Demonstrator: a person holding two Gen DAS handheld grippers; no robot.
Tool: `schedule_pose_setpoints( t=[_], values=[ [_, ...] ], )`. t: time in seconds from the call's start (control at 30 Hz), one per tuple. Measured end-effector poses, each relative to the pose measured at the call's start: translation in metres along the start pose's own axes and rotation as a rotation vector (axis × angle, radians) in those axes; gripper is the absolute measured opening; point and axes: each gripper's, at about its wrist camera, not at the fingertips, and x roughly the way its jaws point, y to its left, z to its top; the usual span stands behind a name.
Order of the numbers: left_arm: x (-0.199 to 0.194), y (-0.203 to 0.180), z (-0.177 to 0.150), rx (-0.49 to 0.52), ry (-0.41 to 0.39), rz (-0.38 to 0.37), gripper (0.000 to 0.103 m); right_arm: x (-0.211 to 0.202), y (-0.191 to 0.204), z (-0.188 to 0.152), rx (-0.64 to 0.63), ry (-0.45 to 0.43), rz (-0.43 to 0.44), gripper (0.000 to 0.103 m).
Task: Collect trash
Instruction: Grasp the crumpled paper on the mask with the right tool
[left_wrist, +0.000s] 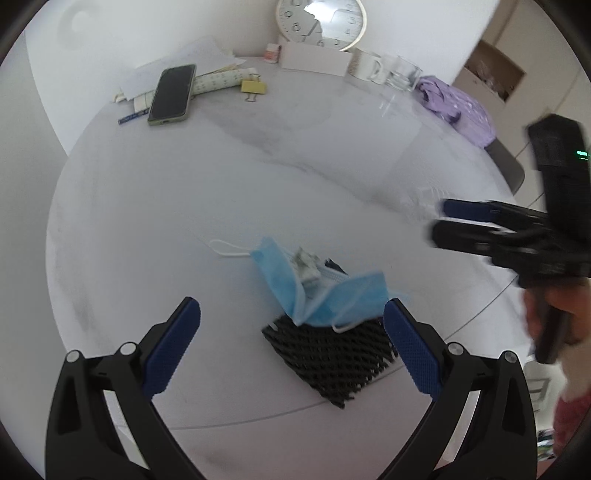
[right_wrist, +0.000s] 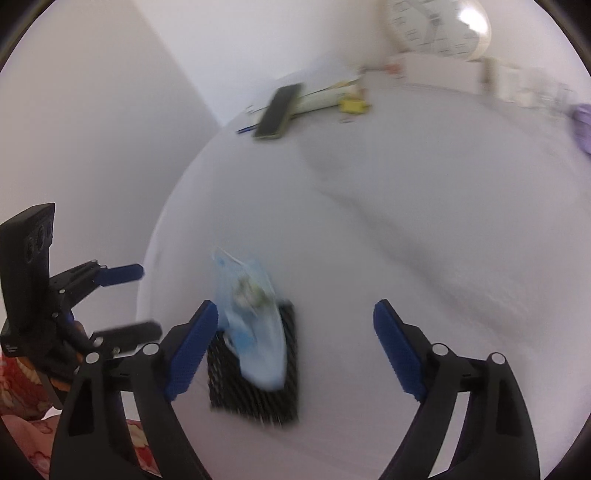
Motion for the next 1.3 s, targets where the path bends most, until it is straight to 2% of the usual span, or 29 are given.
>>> schedule_pose_setpoints(
  t=[0.1,0.2,0.3,0.47,0.6,0.7,1.0,1.07,1.1,1.3],
  values=[
    [0.005,0.013,0.006,-0.004,0.016,-0.009,0.095,0.043,0.007,0.025,-0.101,0.079,0.040,0.076],
    [0.013,0.023,0.008,-0.008,0.037,0.012,0.095,0.077,0.017,0.035,-0.223,0.169,0.064,0.071],
    [0.019,0.038,0.010,-0.048,0.055,0.019,0.095,0.096,0.027,0.032,-0.309,0.240,0.100,0.069],
    [0.023,0.051,0.015,-0.114,0.061,0.021,0.095,0.106,0.043,0.020,-0.407,0.288,0.167,0.065],
    [0.029,0.052,0.016,-0.131,0.070,0.030,0.095,0.114,0.042,0.014,-0.413,0.315,0.193,0.055],
    [0.034,0.050,0.012,-0.133,0.085,0.034,0.095,0.115,0.038,0.018,-0.423,0.315,0.212,0.052],
    [0.040,0.044,0.006,-0.130,0.111,0.036,0.095,0.126,0.041,0.020,-0.481,0.365,0.286,0.051],
    [0.041,0.045,0.006,-0.134,0.116,0.036,0.095,0.128,0.041,0.021,-0.481,0.381,0.308,0.042],
    [0.042,0.045,0.005,-0.137,0.118,0.038,0.095,0.128,0.041,0.021,-0.481,0.385,0.313,0.034],
    [0.045,0.041,0.005,-0.127,0.119,0.033,0.095,0.114,0.033,0.021,-0.403,0.360,0.328,0.032]
  ],
)
